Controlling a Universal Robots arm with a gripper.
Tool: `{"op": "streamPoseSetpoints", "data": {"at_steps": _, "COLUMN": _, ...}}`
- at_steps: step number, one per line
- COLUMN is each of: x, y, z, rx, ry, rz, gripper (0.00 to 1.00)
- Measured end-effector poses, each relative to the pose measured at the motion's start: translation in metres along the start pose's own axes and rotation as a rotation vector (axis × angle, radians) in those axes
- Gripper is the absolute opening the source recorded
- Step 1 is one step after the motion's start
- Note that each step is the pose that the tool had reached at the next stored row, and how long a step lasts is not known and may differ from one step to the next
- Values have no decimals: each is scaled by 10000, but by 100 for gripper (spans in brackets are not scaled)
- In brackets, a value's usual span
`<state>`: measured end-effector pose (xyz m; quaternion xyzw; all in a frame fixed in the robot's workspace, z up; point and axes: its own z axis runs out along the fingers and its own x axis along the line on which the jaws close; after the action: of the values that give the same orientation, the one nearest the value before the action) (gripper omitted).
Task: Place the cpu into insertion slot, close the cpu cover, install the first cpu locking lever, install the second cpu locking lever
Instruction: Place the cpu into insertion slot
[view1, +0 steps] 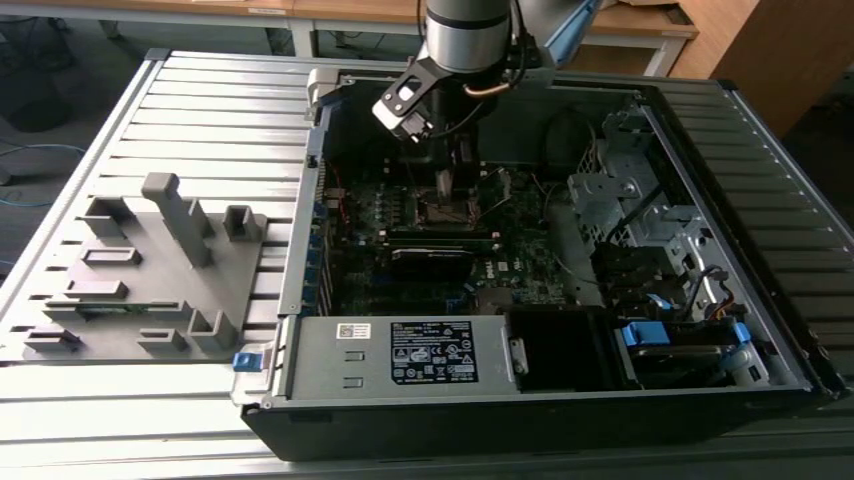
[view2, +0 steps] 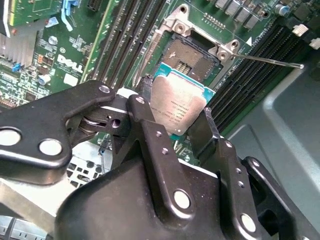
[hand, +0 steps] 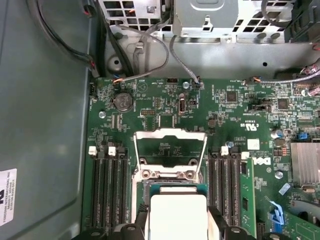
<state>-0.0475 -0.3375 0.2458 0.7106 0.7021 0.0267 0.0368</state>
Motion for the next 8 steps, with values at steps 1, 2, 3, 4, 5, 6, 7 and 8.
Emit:
{"op": "streamPoseSetpoints", "data": {"at_steps": 1, "x": 3, "y": 0, "z": 2, "rx": -1, "ry": 10, "rz": 1, "gripper": 54}}
{"op": "streamPoseSetpoints", "data": {"at_steps": 2, "x": 3, "y": 0, "z": 2, "rx": 0, "ry": 19, "rz": 2, "gripper": 54}}
{"op": "streamPoseSetpoints", "data": {"at_steps": 3, "x": 4, "y": 0, "z": 2, "rx": -1, "ry": 26, "rz": 3, "gripper": 54}}
{"op": "streamPoseSetpoints", "data": {"at_steps": 4, "x": 3, "y": 0, "z": 2, "rx": 1, "ry": 48, "rz": 5, "gripper": 54}}
{"op": "streamPoseSetpoints", "data": {"at_steps": 5, "x": 3, "y": 0, "z": 2, "rx": 2, "ry": 146, "rz": 13, "gripper": 54}}
{"op": "streamPoseSetpoints", "data": {"at_steps": 6, "x": 3, "y": 0, "z": 2, "rx": 2, "ry": 266, "rz": 24, "gripper": 54}}
{"op": "streamPoseSetpoints", "data": {"at_steps": 7, "x": 3, "y": 0, "z": 2, "rx": 4, "ry": 316, "rz": 29, "gripper": 54}}
{"op": "streamPoseSetpoints", "data": {"at_steps": 8, "x": 4, "y": 0, "z": 2, "rx": 3, "ry": 322, "rz": 30, "gripper": 54}}
